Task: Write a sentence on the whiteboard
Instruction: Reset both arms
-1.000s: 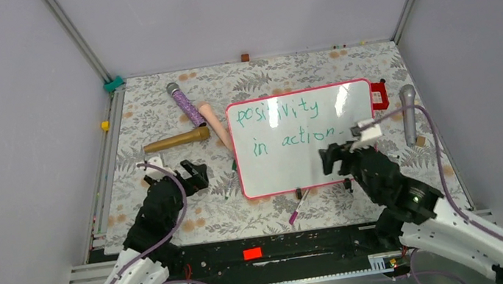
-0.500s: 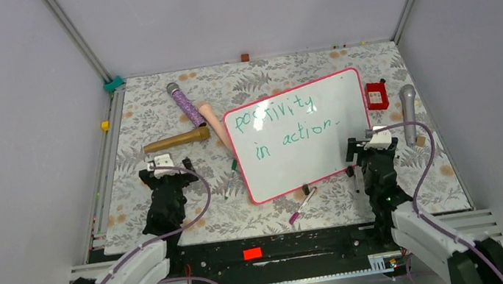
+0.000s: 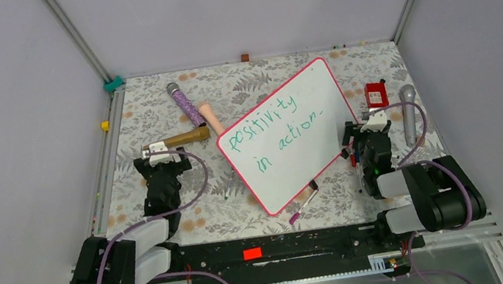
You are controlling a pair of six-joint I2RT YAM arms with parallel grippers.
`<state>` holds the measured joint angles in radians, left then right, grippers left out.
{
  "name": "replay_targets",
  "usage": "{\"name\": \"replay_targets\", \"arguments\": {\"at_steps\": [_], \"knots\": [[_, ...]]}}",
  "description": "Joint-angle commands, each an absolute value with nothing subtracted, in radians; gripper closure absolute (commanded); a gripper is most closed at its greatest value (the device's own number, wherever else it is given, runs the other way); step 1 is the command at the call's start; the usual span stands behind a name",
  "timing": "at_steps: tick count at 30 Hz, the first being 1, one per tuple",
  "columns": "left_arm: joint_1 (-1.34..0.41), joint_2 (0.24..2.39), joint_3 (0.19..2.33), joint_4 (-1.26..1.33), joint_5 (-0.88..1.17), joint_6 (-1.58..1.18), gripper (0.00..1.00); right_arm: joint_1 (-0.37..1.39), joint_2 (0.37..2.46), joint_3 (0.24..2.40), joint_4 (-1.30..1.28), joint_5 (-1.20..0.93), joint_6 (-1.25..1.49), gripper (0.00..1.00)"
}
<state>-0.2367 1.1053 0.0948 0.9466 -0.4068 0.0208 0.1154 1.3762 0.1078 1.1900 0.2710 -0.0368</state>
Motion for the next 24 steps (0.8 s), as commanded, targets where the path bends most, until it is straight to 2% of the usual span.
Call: {"name": "replay_targets", "arguments": {"at_steps": [1, 3, 4, 5, 6, 7, 10, 24], "knots": [[-0.199, 1.173, 0.122, 1.129, -0.344, 0.032, 0.02, 0.11, 1.35, 0.186, 1.141, 0.215, -0.038, 0.16], [-0.171, 1.318, 0.093, 1.317, -0.3, 0.022, 0.02, 0.11, 1.367, 0.183, 1.179, 0.233, -0.03, 0.15], [-0.164, 1.391, 0.104, 1.399, -0.277, 0.055, 0.02, 0.111, 1.368, 0.186, 1.169, 0.259, -0.019, 0.08], [-0.166, 1.36, 0.122, 1.312, -0.276, 0.04, 0.01, 0.111, 1.363, 0.201, 1.136, 0.294, -0.009, 0.01], [-0.14, 1.319, 0.167, 1.15, -0.256, 0.01, 0.03, 0.111, 1.365, 0.221, 1.109, 0.349, 0.008, 0.01], [-0.128, 1.338, 0.202, 1.119, -0.245, 0.005, 0.07, 0.111, 1.369, 0.239, 1.079, 0.366, 0.026, 0.0], [-0.118, 1.338, 0.212, 1.102, -0.251, -0.024, 0.01, 0.11, 1.366, 0.255, 1.031, 0.357, 0.021, 0.01], [-0.115, 1.348, 0.222, 1.095, -0.249, -0.028, 0.01, 0.11, 1.366, 0.253, 1.043, 0.36, 0.02, 0.01]]}}
